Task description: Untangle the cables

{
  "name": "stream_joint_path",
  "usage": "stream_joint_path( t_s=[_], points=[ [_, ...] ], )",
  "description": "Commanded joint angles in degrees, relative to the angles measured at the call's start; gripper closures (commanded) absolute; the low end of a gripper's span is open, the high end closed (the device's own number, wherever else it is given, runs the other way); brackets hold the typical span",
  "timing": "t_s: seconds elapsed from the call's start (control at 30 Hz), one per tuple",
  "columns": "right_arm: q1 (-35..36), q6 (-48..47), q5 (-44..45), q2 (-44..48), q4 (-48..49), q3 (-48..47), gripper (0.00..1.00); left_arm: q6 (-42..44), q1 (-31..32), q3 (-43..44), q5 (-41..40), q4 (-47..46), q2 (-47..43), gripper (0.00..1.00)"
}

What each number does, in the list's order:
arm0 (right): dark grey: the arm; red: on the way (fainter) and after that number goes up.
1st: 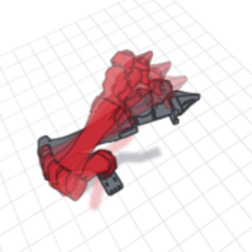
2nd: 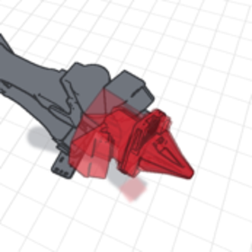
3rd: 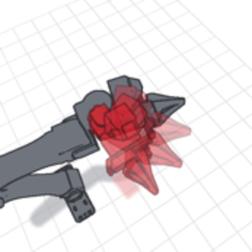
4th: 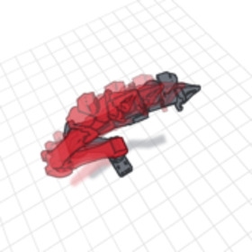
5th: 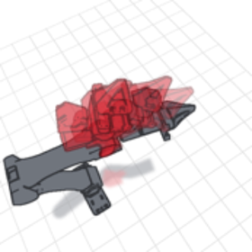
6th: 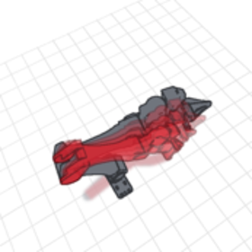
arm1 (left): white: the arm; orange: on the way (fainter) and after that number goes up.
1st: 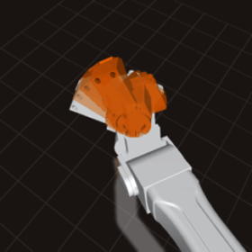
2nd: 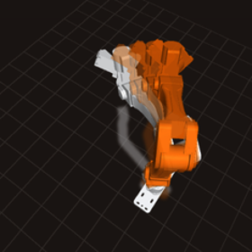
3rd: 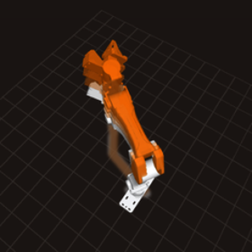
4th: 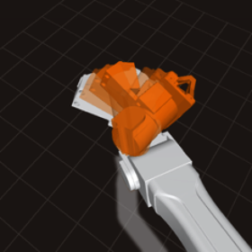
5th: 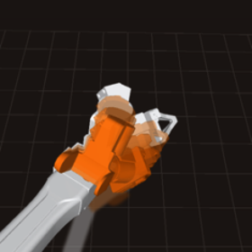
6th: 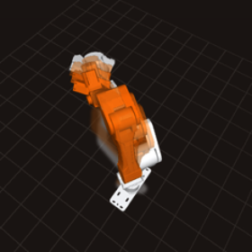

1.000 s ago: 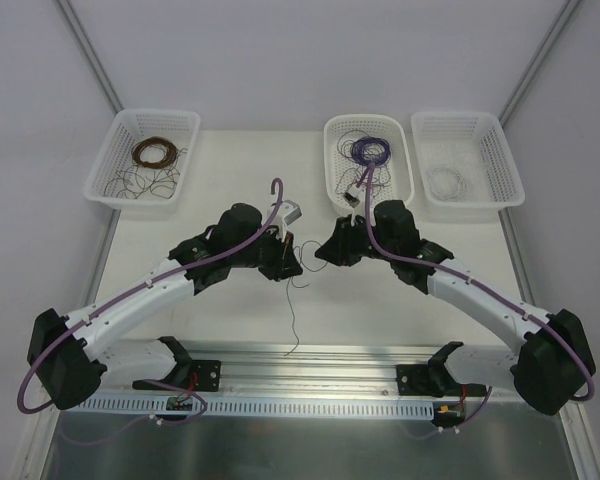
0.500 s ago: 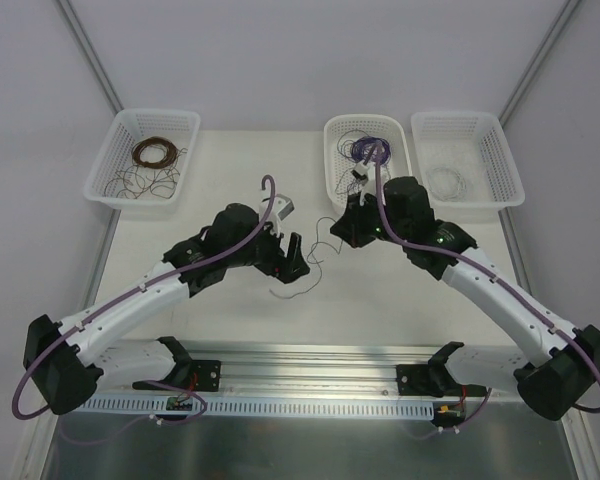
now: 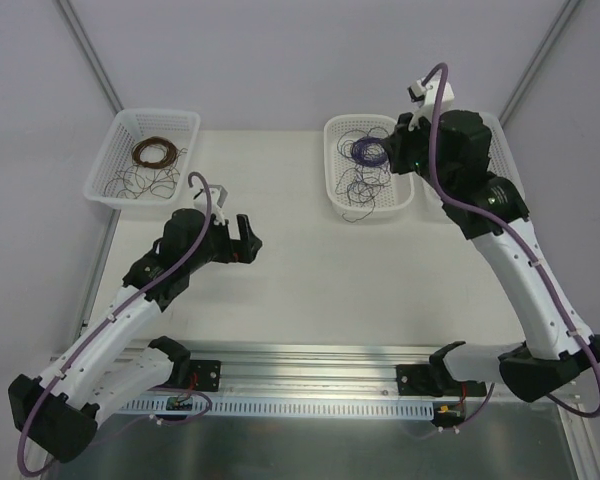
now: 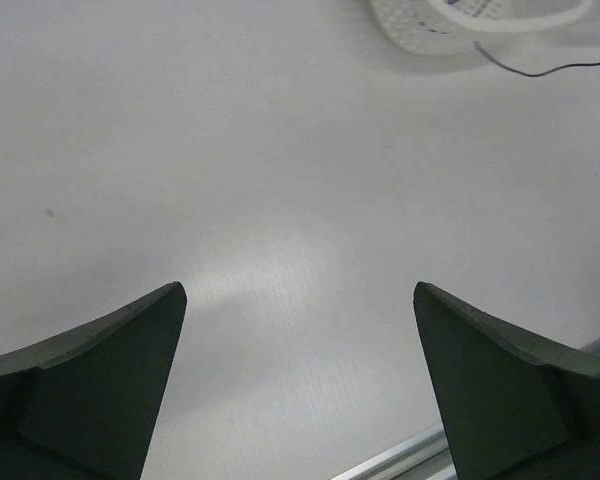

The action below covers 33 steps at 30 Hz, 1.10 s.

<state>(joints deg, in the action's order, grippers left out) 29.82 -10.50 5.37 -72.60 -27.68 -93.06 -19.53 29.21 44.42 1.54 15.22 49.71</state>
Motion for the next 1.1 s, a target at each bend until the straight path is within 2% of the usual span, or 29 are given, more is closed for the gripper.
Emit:
stream_joint_path(
  t_s=[0.0, 0.13, 0.37, 0.57, 0.67, 0.77, 0.8, 0.87, 0.9, 0.97, 1.0, 1.07],
  points=[
    [-3.2, -2.2, 1.8, -4.1, 2.6, -7.5, 0.99, -0.7, -4.0, -2.1, -6.5, 4.9, -2.2, 0.01],
    [-5.4, -3.0, 1.6, -10.2, 4.6, -14.1, 0.99, 0.1, -5.5, -3.1, -12.0, 10.7, -2.5, 0.01],
    [-8.3, -4.1, 0.0, -21.1, 7.5, -20.9, 0.99, 2.7, -5.6, -4.1, -16.1, 12.6, -4.4, 0.01],
    [-9.7, -2.7, 1.1, -29.6, 7.6, -18.3, 0.99, 3.1, -5.7, -3.2, -17.0, 12.6, -2.8, 0.01],
    [-10.0, -1.3, 1.9, -33.5, 8.4, -15.3, 0.95, 2.8, -5.7, -3.1, -16.6, 12.4, -3.1, 0.01],
    [-10.9, 1.5, 1.9, -37.5, 5.9, -14.4, 0.82, 2.8, -5.7, -3.3, -17.4, 12.5, -3.8, 0.01],
    [-11.1, 2.3, 1.9, -38.1, 5.2, -14.4, 0.72, 2.9, -5.7, -3.3, -17.6, 12.5, -4.0, 0.01],
    [-11.5, 3.1, 1.9, -37.8, 4.1, -13.4, 0.61, 3.2, -5.7, -3.3, -18.6, 12.5, -4.6, 0.01],
    [-11.6, 3.1, 2.3, -37.0, 4.0, -12.8, 0.5, 3.3, -5.7, -3.3, -18.8, 12.5, -5.0, 0.01],
    [-11.6, 2.2, 3.8, -34.0, 3.6, -10.7, 0.37, 3.1, -5.7, -3.4, -19.0, 12.4, -6.5, 0.01],
    [-11.7, 1.9, 5.1, -33.0, 3.2, -10.0, 0.22, 3.0, -5.7, -3.5, -19.6, 12.2, -7.7, 0.01],
    [-12.1, 1.4, 6.2, -30.5, 1.7, -8.2, 0.09, 2.9, -5.7, -3.6, -20.4, 11.8, -9.0, 0.01]
  ],
)
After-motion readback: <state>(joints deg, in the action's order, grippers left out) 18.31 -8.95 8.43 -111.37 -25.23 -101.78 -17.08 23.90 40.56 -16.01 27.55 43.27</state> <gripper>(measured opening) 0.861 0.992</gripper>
